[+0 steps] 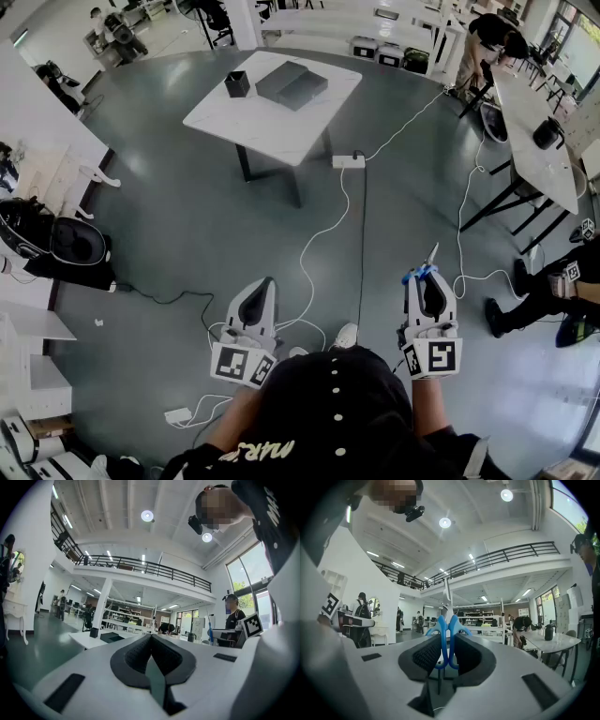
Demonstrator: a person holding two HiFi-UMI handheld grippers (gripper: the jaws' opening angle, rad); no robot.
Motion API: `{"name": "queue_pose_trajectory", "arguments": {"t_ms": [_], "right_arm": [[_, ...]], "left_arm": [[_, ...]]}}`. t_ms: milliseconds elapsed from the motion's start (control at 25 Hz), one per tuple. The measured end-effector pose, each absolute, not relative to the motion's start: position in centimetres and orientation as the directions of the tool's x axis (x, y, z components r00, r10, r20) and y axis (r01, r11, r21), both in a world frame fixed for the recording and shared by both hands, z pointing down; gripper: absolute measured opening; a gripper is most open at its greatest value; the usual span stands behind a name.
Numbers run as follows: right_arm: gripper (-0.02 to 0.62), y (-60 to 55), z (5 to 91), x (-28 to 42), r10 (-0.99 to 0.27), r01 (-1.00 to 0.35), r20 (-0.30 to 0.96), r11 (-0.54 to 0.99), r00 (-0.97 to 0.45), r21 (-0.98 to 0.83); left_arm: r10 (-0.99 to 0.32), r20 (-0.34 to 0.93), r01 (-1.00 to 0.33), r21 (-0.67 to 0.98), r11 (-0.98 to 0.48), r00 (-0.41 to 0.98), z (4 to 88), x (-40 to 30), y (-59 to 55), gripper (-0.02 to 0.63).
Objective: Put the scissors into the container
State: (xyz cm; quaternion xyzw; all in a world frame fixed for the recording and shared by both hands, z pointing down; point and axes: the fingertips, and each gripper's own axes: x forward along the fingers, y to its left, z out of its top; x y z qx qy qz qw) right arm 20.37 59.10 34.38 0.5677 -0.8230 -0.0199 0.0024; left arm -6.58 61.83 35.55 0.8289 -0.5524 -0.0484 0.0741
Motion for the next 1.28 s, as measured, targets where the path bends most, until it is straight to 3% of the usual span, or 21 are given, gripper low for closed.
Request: {"name": "queue_pose_trajectory", "arguments": {"t_ms": [1280], "right_arm": [[0.103, 53.3, 36.0, 28.3, -0.921, -0.921, -0.012, 0.389, -0.389, -0.002]], "left_arm": [[-0.931, 0.022, -0.921, 0.161, -0.355, 0.363, 35.9, 1.6, 55.9, 0.026]]}}
